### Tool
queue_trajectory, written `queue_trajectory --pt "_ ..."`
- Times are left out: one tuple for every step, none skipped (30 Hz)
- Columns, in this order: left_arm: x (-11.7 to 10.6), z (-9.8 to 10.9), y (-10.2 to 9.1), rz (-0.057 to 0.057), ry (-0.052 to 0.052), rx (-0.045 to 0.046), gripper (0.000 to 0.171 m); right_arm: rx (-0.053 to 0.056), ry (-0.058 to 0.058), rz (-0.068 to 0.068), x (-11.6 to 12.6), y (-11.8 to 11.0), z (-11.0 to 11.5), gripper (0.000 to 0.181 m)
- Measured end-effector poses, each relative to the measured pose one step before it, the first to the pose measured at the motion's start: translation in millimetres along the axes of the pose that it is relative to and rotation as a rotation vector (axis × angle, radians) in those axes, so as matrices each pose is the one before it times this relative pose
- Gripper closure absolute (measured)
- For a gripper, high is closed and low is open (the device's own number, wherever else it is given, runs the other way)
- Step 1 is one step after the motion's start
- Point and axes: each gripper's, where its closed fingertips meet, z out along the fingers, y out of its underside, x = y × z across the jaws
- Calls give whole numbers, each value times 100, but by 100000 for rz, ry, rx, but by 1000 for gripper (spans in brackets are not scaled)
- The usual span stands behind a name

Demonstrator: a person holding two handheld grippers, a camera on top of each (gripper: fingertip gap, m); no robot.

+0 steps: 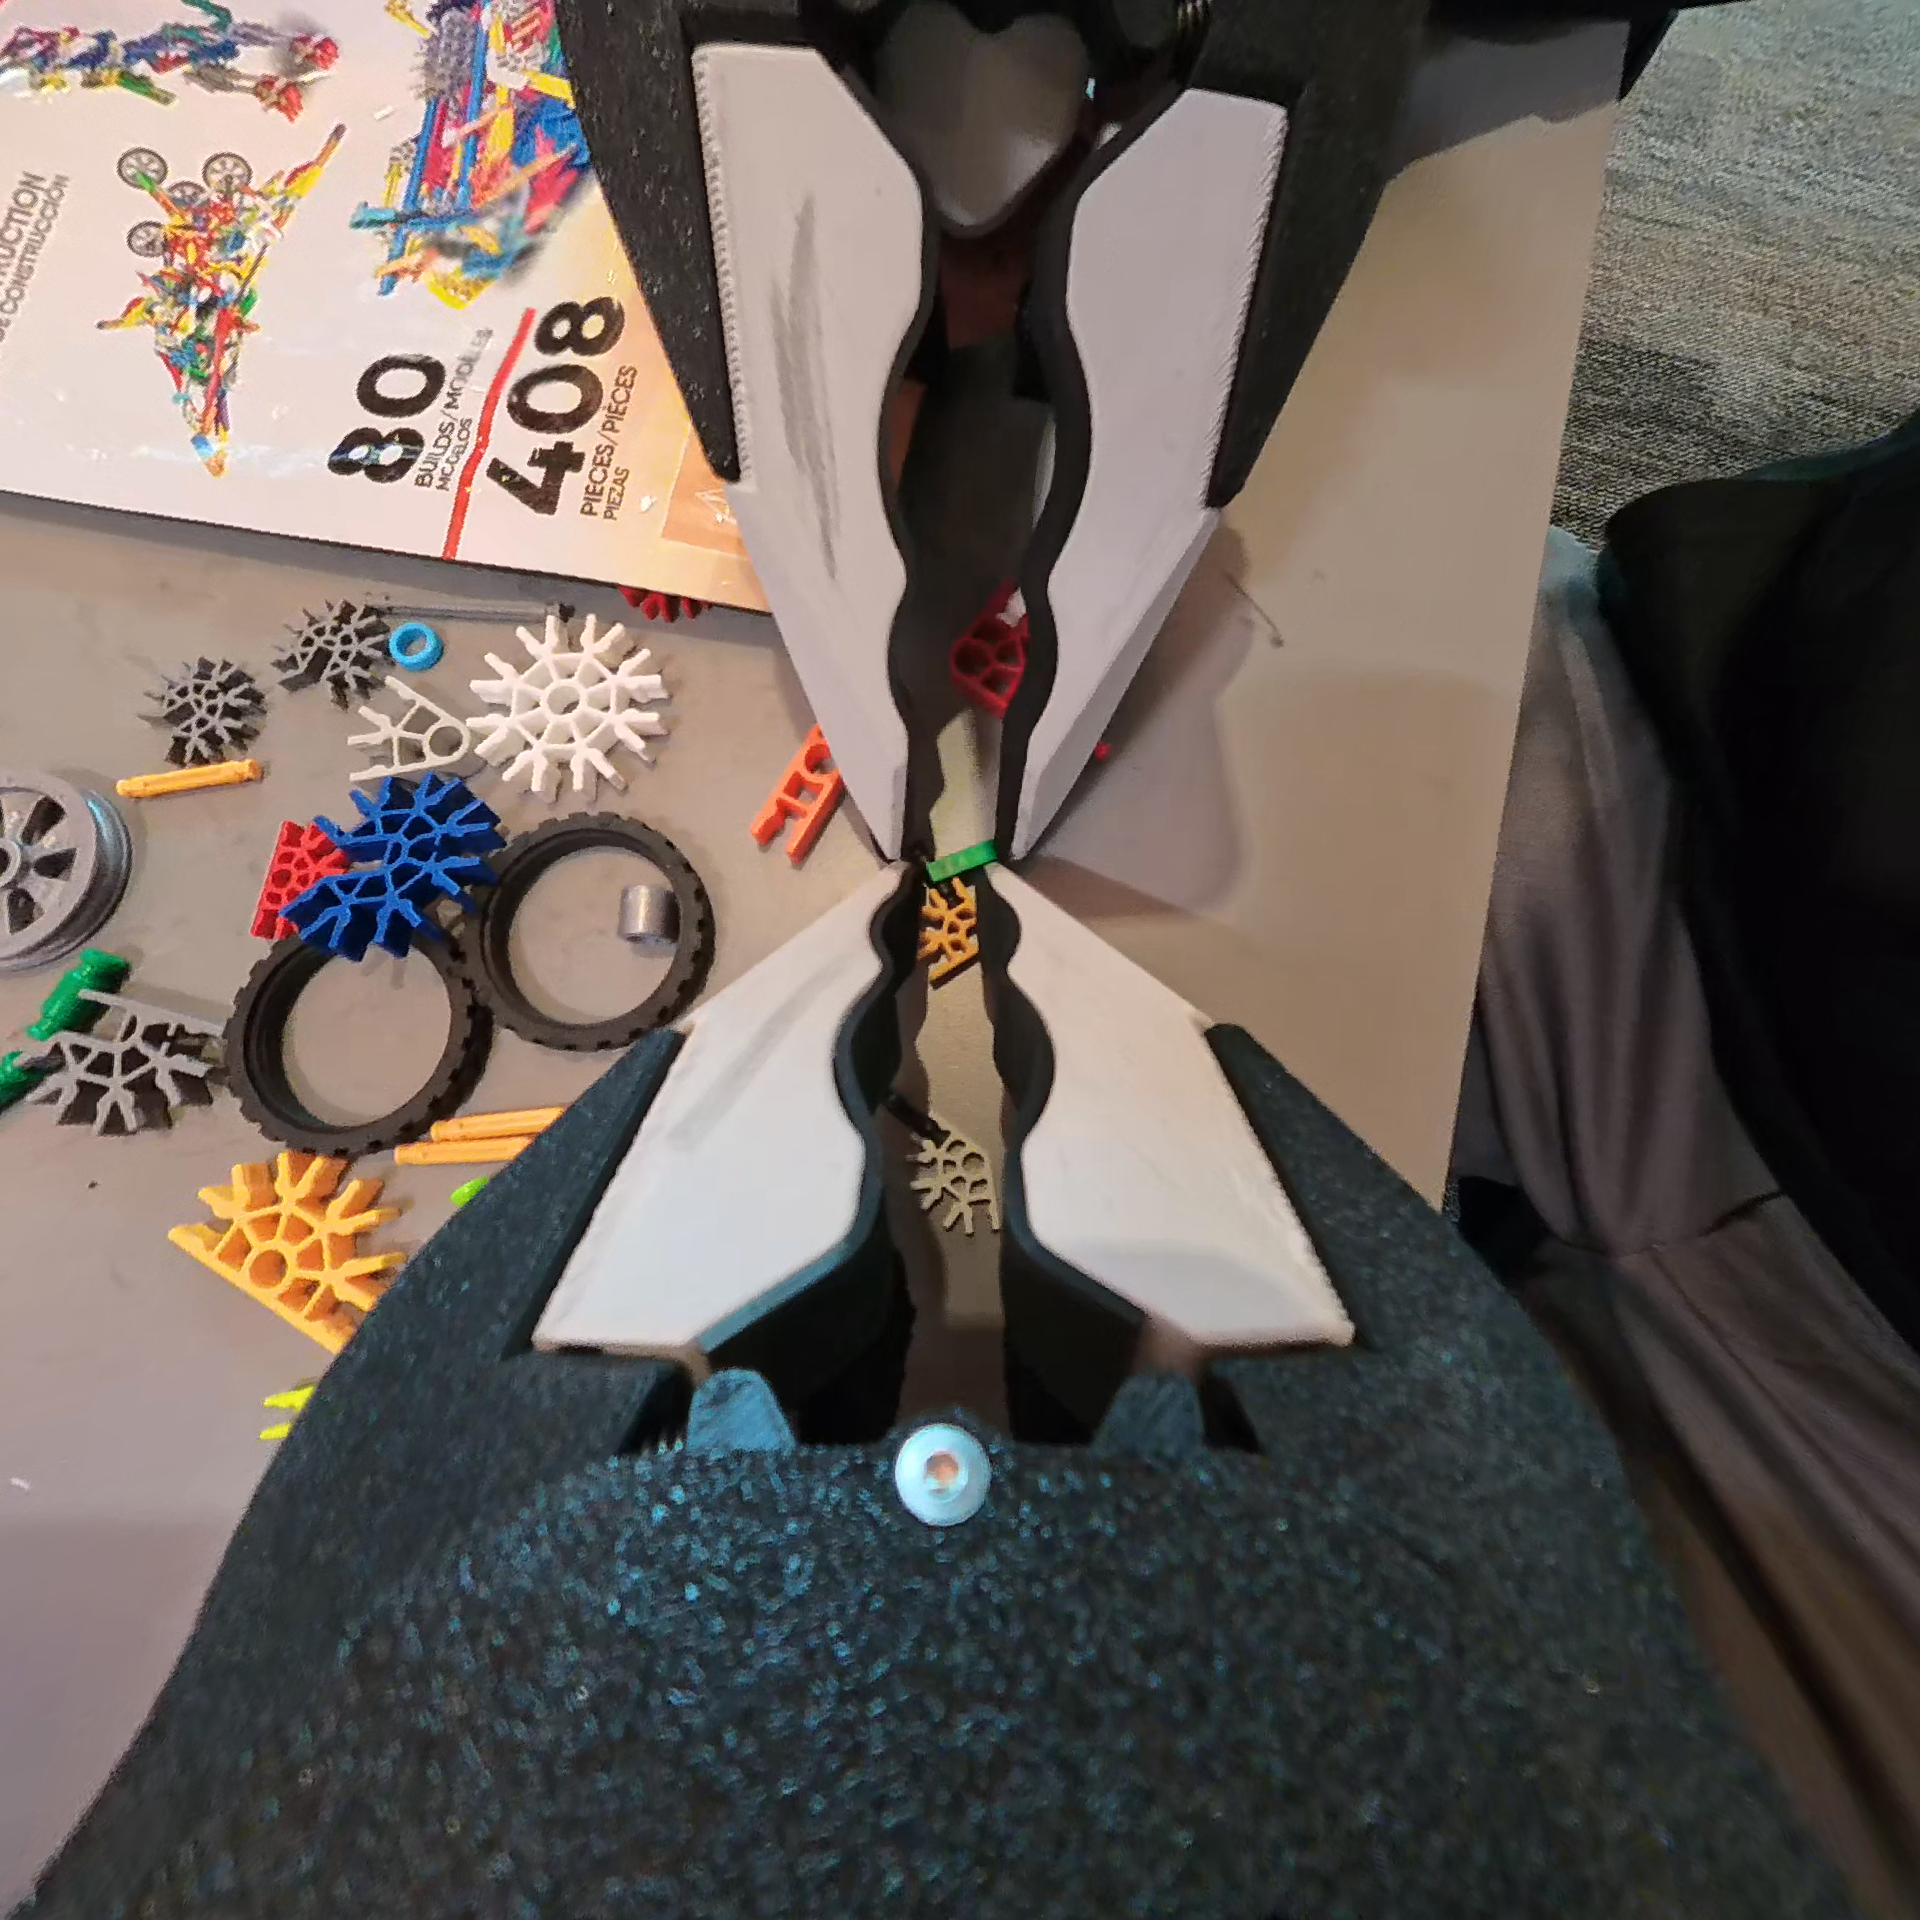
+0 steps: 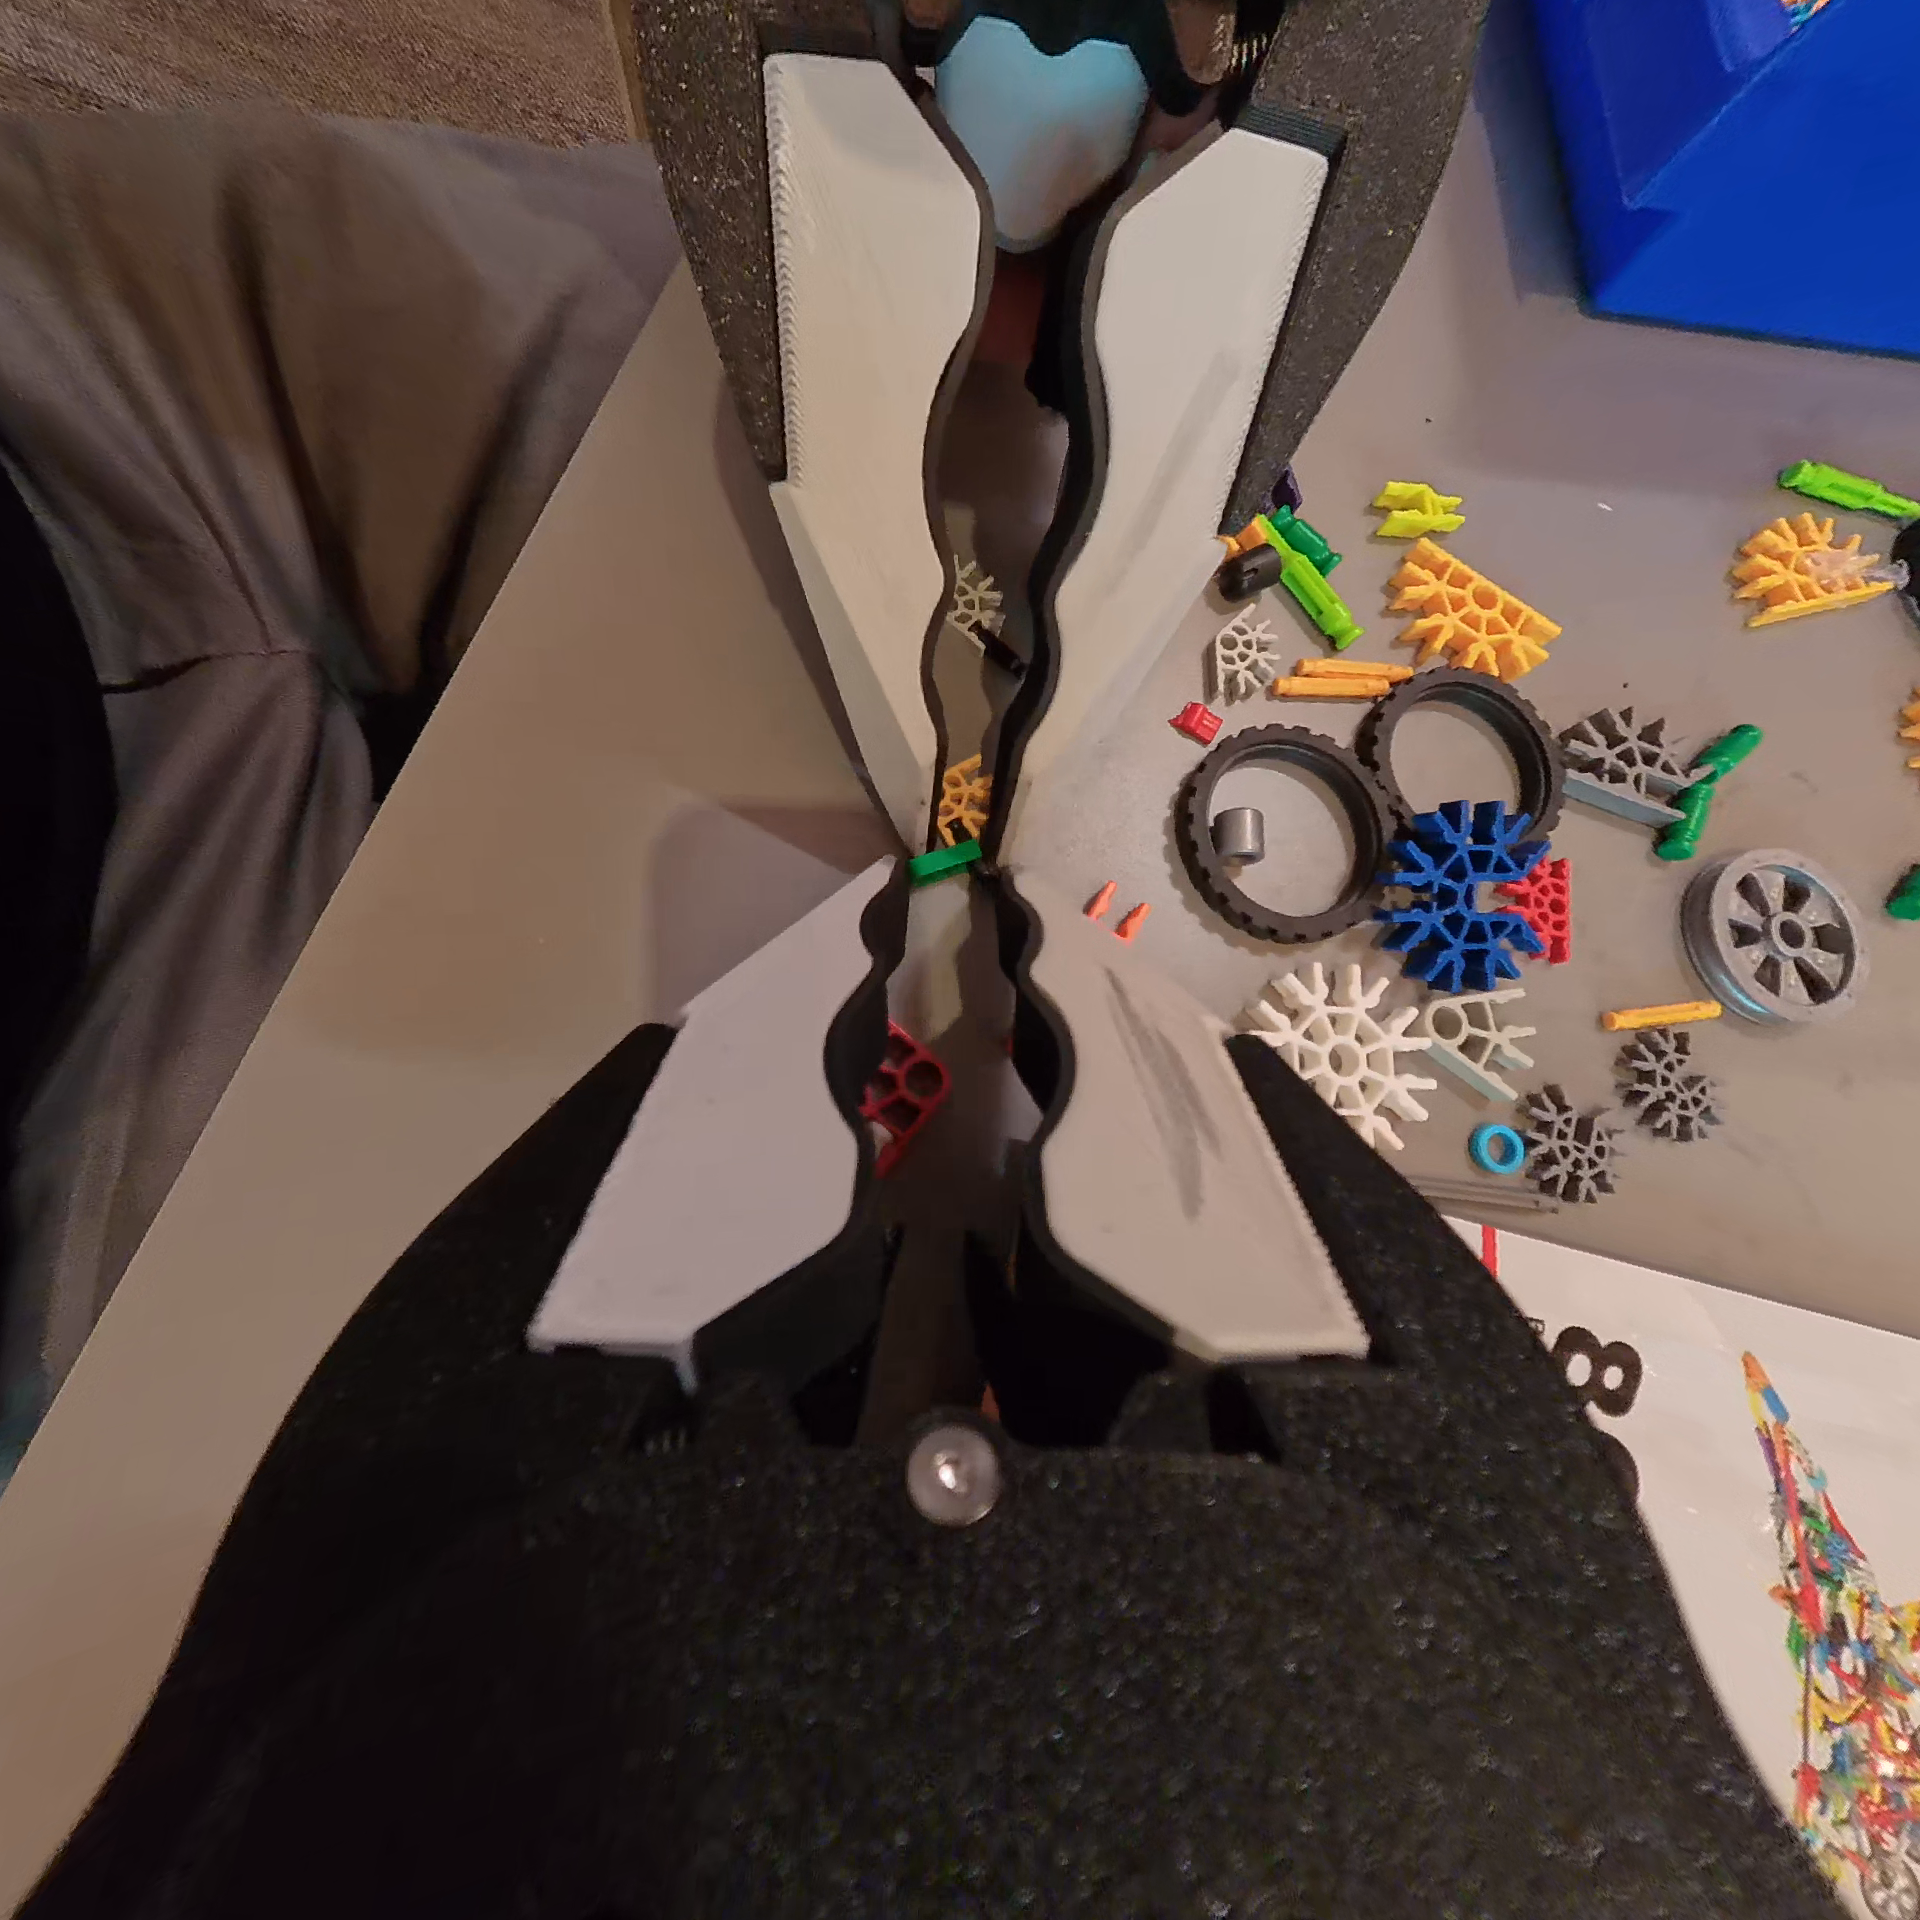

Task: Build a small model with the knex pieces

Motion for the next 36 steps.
queue_trajectory --pt "-4 2 -3 97 119 21 163 6 -12 55 -7 6 7 166" --pt "-1 -3 5 151 -133 -28 163 2 -121 112 -11 2 1 167" --pt "-37 -7 16 445 -655 -178 164 157 -173 224 -8 3 21 168" --pt "-298 -29 51 218 -2186 -599 158 -198 692 -291 56 36 80 181" --pt "-61 -2 -1 453 -984 -289 160 -52 371 -406 14 -39 58 181" --pt "137 71 -64 256 -100 94 162 148 56 42 14 -31 9 181" --pt "231 77 -87 42 308 99 164 40 217 -165 -3 4 -2 181" --pt "12 15 -11 840 -736 -283 164 41 240 -217 6 -3 -9 181" --pt "-24 -42 25 336 -445 -242 164 -44 150 -71 4 7 -9 181" --pt "-9 -44 38 -204 -235 91 163 -39 26 63 6 11 -7 181" --pt "-41 -68 60 -520 -345 186 162 6 39 22 -4 3 -5 181" --pt "-86 -105 88 -210 -690 84 161 -54 16 62 6 7 -15 181" --pt "-110 -152 131 57 -1002 -131 159 50 -220 242 -5 6 -29 181" --pt "-157 -206 195 -670 -1011 -504 157 85 -227 162 -35 -7 -40 181" --pt "-142 -251 245 -1144 -735 -661 154 -194 -54 155 -37 12 -16 179" --pt "-101 -281 270 -619 -731 -680 152 -296 25 -65 -51 12 -32 177" --pt "-109 -265 289 -370 -1001 -611 149 -225 517 -322 14 0 -16 175" --pt "-33 -210 217 -568 -530 -344 150 -236 827 -359 76 -16 3 173" --pt "30 -123 140 -790 -198 92 150 -254 724 -497 55 -49 18 172" --pt "127 -25 46 -891 345 338 151 -203 367 -741 -4 -74 47 171" --pt "203 21 -17 -126 432 360 154 -105 657 -841 -1 -96 91 171" --pt "22 55 -73 246 -751 225 155 -43 581 -776 -39 -151 132 172" --pt "-103 88 -90 627 -1523 95 155 -93 607 -800 -39 -152 132 173" --pt "-26 91 -105 738 -893 31 156 -163 494 -50 28 -94 118 174" --pt "134 97 -89 645 241 -69 158 -237 311 213 37 -22 97 178" --pt "26 83 -75 238 -253 -133 159 -91 100 -187 -14 -9 17 179" --pt "29 40 -60 -351 -38 -421 159 -85 81 11 30 5 35 179" --pt "10 1 30 157 -123 -577 159 108 158 232 4 -8 15 179" --pt "-13 -33 30 678 -526 -422 160 -150 61 133 -10 -9 1 179" --pt "10 -14 19 326 -369 -70 160 -421 64 283 12 11 -19 179" --pt "-6 -27 36 -752 -6 70 160 -240 -133 564 10 18 -10 179" --pt "-85 -42 53 -1186 -307 -7 160 -127 -98 359 -7 10 -20 179" --pt "-183 -55 71 -357 -1378 61 160 -340 79 295 0 37 -25 179" --pt "-167 -62 89 -794 -1261 -4 161 -418 187 552 28 40 -42 179" --pt "-69 -53 68 -1823 -634 -90 161 -373 336 599 51 23 0 179" --pt "16 -7 16 -1277 -372 146 161 -293 252 518 -3 -13 16 179"
